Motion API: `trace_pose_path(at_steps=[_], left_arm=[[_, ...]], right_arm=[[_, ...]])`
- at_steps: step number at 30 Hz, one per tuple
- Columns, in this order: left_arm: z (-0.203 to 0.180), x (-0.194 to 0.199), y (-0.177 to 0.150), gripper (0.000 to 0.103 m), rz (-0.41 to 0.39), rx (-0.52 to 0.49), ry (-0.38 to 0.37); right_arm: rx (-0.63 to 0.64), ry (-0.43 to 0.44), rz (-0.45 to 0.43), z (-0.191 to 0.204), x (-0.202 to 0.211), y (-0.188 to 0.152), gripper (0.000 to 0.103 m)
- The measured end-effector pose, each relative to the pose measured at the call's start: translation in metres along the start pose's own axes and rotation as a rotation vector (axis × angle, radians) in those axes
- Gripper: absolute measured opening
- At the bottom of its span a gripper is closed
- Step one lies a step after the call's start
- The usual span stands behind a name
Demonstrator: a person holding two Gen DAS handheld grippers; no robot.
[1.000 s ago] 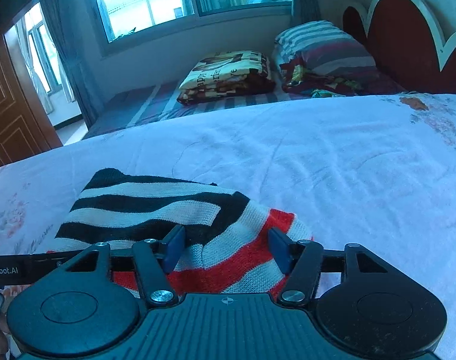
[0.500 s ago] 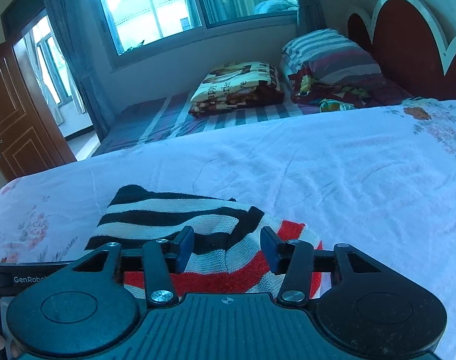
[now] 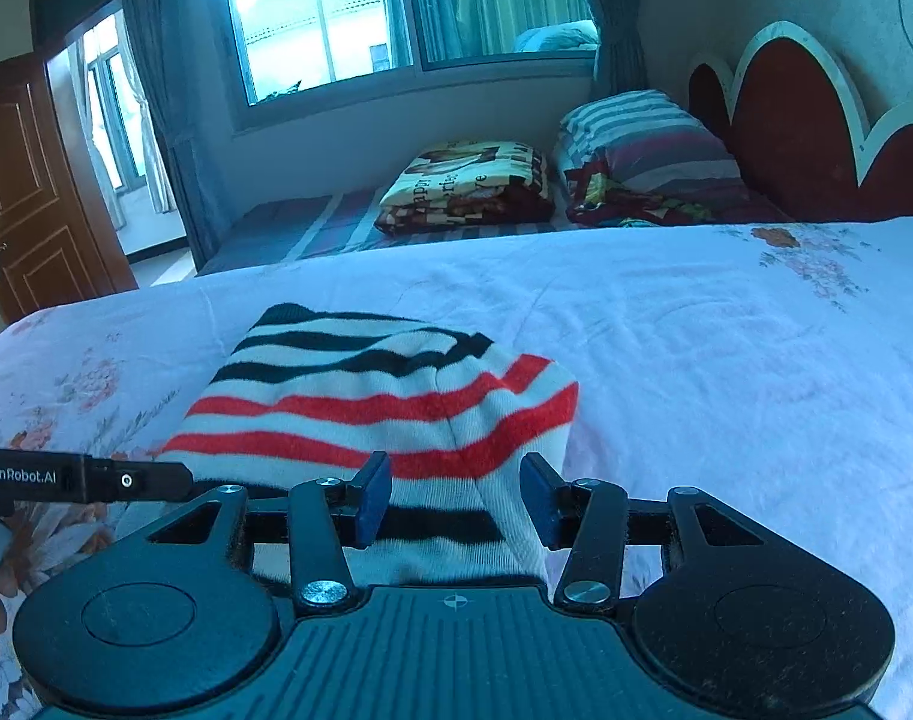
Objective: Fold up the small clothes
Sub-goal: 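Move the right gripper to the end of the striped bundle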
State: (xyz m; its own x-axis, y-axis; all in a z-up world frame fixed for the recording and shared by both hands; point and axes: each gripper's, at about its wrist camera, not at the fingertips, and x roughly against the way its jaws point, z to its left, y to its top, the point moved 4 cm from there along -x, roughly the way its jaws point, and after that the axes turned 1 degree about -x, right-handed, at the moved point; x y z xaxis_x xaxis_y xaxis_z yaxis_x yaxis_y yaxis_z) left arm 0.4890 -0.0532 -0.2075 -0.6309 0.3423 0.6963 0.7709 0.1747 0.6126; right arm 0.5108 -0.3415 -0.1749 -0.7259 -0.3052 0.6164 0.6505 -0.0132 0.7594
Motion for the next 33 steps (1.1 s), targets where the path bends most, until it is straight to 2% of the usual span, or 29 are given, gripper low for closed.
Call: trace_pose_path(at_steps=[4,6,10,17,18,19,20,21,26,33], left_arm=[[0.0,-0.002,-0.012,0.082,0.019,-0.014,0.001],[0.001,-0.005,-0.016,0.084,0.024,-0.012,-0.01],[0.004,-0.003,-0.016,0.084,0.035,0.009,-0.02],[-0.002,0.001,-0.004,0.082,0.04,0.058,-0.041],[-0.004,0.001,-0.003,0.082,0.043,0.055,-0.044],[-0.007,0.0,-0.002,0.082,0.042,0.049,-0.047],[-0.009,-0.002,-0.001,0.082,0.042,0.046,-0.048],[-0.011,-0.004,0.0,0.083,0.045,0.047,-0.049],[-0.011,-0.016,0.001,0.083,0.071,0.062,-0.044],[-0.005,-0.03,0.003,0.086,0.097,0.106,-0.082]], right_arm=[[-0.012,-0.043,0.036,-0.008,0.001,-0.026,0.043],[-0.046,-0.034,0.042,-0.015,0.004,-0.032,0.043],[-0.033,-0.026,0.048,-0.01,0.013,-0.026,0.043],[-0.108,0.021,0.026,-0.013,0.02,-0.005,0.044],[-0.124,0.028,0.032,-0.015,0.018,-0.002,0.045],[-0.135,0.034,0.041,-0.016,0.016,0.0,0.053],[-0.145,0.036,0.045,-0.018,0.015,0.001,0.066],[-0.152,0.037,0.04,-0.02,0.014,0.004,0.069],[-0.195,0.059,0.068,-0.032,0.004,0.009,0.069],[-0.268,0.095,0.151,-0.05,-0.022,0.008,0.069]])
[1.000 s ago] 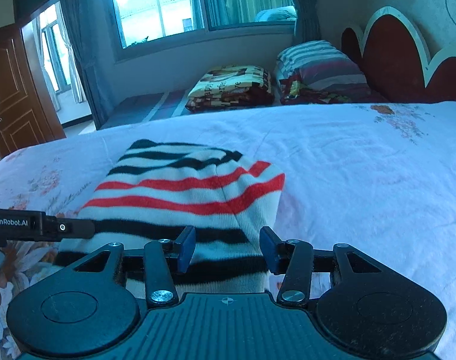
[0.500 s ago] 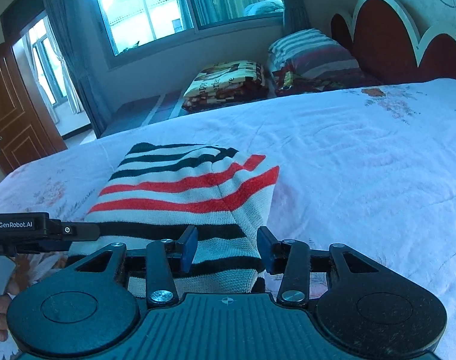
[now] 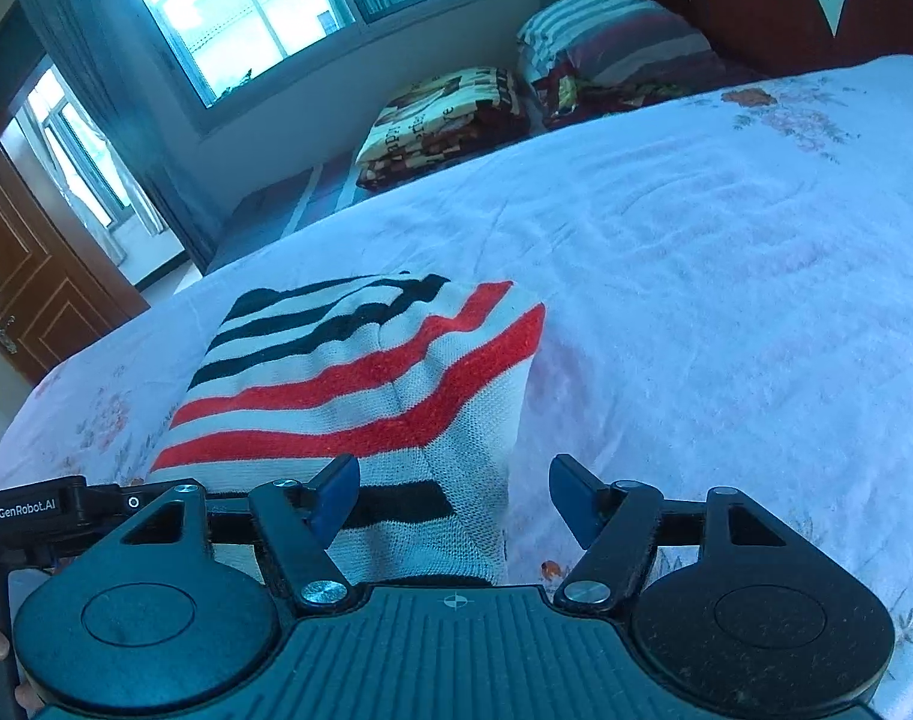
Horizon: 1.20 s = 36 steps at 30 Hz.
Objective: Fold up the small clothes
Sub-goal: 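Move the right gripper to the end of the striped bundle, then close the right gripper on the bundle's end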
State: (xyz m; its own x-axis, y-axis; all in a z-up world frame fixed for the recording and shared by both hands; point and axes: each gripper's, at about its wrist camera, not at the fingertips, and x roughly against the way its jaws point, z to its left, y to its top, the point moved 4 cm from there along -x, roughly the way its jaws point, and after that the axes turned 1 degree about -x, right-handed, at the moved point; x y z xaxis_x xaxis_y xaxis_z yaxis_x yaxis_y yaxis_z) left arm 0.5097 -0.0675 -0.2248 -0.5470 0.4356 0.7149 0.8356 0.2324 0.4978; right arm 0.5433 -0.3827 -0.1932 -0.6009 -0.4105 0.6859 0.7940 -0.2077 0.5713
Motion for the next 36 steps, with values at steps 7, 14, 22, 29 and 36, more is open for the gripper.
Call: trace_pose_path(at_steps=[7,14,22,29,36], left_arm=[[0.001,-0.013,0.003,0.087,0.024,0.029,-0.039],[-0.003,-0.022,0.005,0.085,0.032,0.033,-0.052],[-0.017,-0.019,0.002,0.08,-0.005,-0.025,-0.019],[-0.02,-0.029,0.003,0.08,0.011,-0.031,-0.013],[-0.027,-0.014,0.004,0.058,-0.032,-0.088,-0.025]], right_arm=[[-0.043,0.05,0.07,-0.01,-0.023,0.003,0.069],[-0.017,0.081,0.075,0.001,-0.035,0.002,0.063],[0.006,0.086,0.065,0.005,-0.039,0.002,0.049],[-0.005,0.084,0.059,0.007,-0.039,0.002,0.044],[-0.031,0.084,-0.003,0.016,-0.027,0.002,0.034]])
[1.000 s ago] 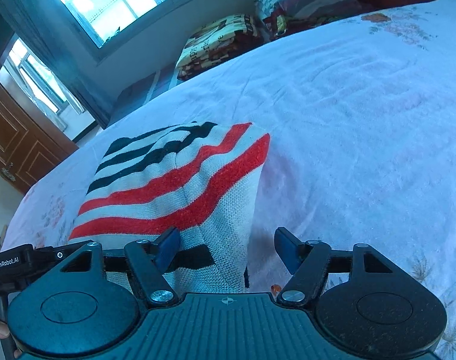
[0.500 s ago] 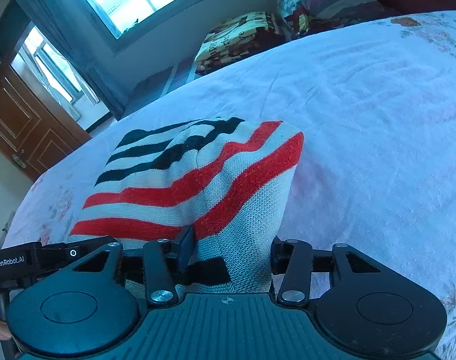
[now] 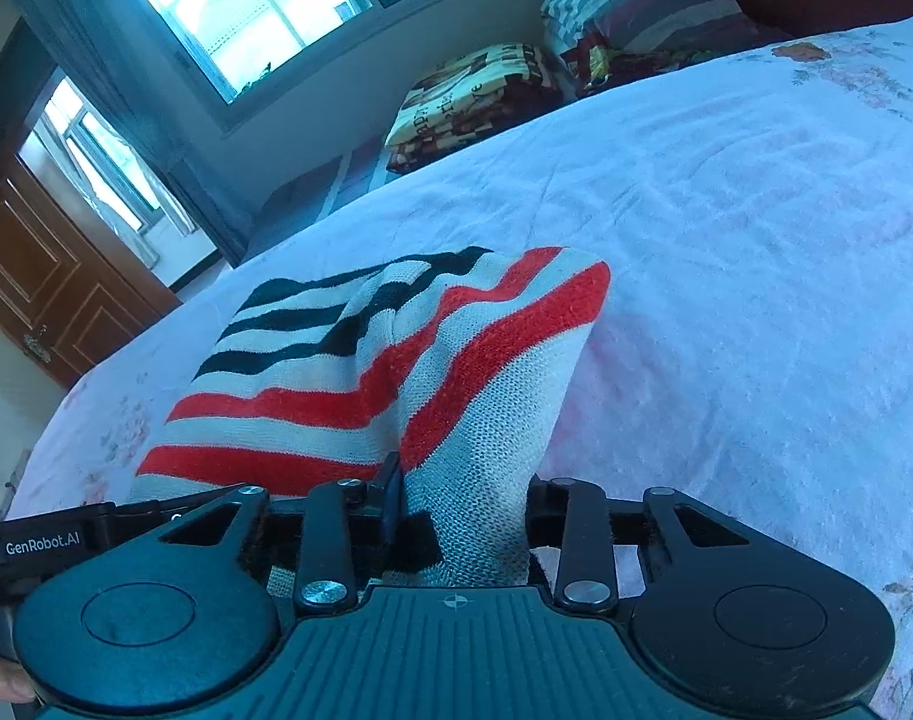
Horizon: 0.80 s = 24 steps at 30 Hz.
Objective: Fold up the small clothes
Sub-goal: 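Close the right gripper on the bundle's end, then lift the end with the right gripper and fold it over toward the left gripper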
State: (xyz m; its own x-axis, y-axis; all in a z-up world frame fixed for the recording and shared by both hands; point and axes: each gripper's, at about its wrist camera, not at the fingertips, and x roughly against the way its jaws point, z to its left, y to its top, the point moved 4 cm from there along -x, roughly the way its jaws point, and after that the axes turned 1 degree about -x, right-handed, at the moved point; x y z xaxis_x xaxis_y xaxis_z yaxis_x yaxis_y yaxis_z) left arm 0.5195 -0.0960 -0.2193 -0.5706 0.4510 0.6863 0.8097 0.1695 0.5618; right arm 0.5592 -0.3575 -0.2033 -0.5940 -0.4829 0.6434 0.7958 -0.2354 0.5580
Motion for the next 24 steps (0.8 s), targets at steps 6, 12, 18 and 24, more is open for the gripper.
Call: trace_pose_path(at_steps=[6,12,18,24], left_arm=[[-0.003,0.012,0.002,0.05,-0.023,-0.02,-0.032],[-0.002,0.04,0.006,0.048,-0.061,-0.037,-0.05],[0.03,0.094,0.01,0.048,-0.117,-0.023,-0.036],[0.094,0.166,0.007,0.048,-0.166,-0.013,0.003]], right_arm=[[-0.005,0.031,-0.041,0.015,0.012,0.001,0.033],[0.005,0.07,-0.056,0.048,0.019,-0.001,0.032],[0.054,0.127,-0.062,0.116,0.015,-0.011,0.032],[0.076,0.18,-0.057,0.206,-0.008,-0.049,0.032]])
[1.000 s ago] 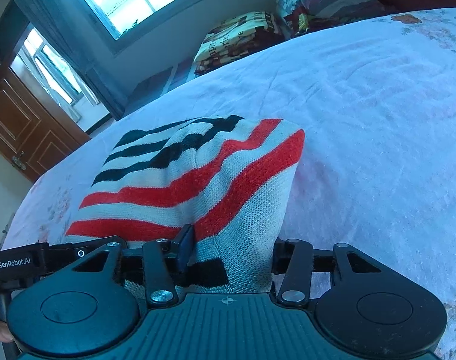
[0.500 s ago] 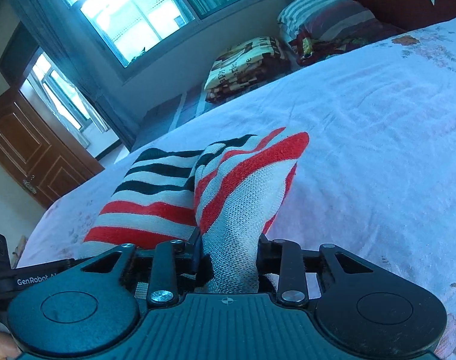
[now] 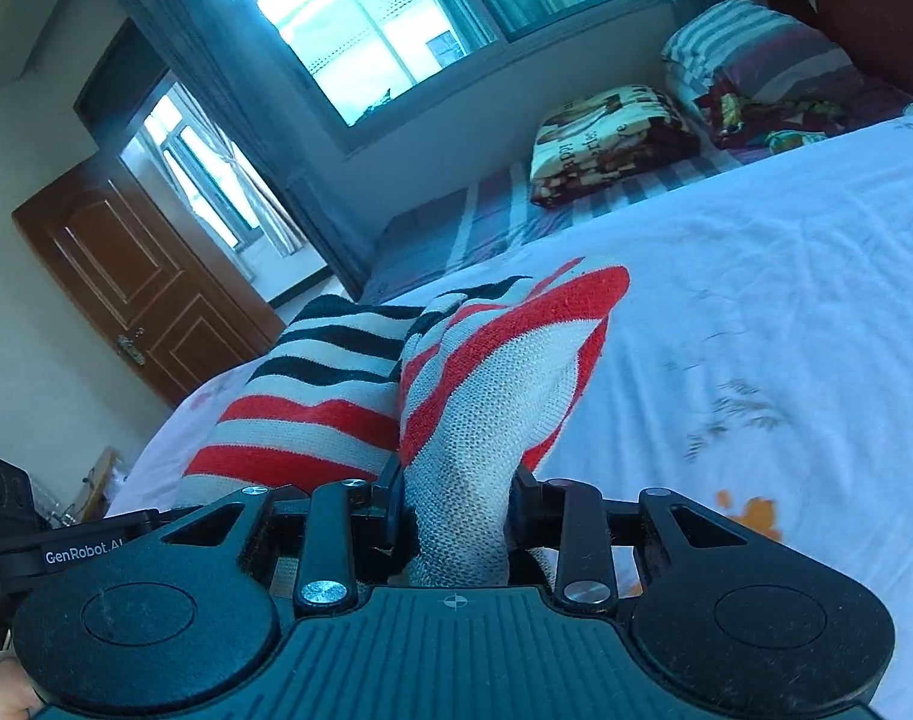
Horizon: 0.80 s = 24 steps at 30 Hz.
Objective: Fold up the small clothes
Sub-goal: 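Lift the end with the right gripper and fold it over toward the left gripper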
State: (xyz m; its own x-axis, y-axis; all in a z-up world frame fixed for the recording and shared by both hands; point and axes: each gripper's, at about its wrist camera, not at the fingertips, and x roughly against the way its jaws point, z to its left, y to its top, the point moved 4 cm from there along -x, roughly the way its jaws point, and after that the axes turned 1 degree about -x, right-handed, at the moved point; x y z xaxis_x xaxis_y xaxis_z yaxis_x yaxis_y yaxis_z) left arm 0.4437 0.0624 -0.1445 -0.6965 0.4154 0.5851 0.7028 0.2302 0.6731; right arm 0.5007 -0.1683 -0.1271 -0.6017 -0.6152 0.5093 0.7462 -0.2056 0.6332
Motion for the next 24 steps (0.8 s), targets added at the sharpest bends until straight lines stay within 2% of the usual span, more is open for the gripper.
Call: trace_pose_path(at_steps=[7,12,18,22,24], left_arm=[[0.095,0.07,0.01,0.048,-0.021,0.022,0.064],[0.155,0.098,0.02,0.048,-0.023,0.033,0.114],[0.211,0.099,0.029,0.048,-0.039,0.064,0.14],[0.241,0.087,0.024,0.049,-0.025,0.061,0.157],[0.258,0.081,0.016,0.054,-0.01,0.094,0.156]], right_arm=[[0.013,0.04,0.011,0.104,-0.066,-0.046,0.032],[0.006,0.063,0.031,0.151,-0.12,-0.068,0.032],[0.023,0.07,0.056,0.166,-0.171,-0.079,0.032],[0.029,0.061,0.081,0.157,-0.193,-0.089,0.033],[0.01,0.058,0.096,0.144,-0.199,-0.093,0.033]])
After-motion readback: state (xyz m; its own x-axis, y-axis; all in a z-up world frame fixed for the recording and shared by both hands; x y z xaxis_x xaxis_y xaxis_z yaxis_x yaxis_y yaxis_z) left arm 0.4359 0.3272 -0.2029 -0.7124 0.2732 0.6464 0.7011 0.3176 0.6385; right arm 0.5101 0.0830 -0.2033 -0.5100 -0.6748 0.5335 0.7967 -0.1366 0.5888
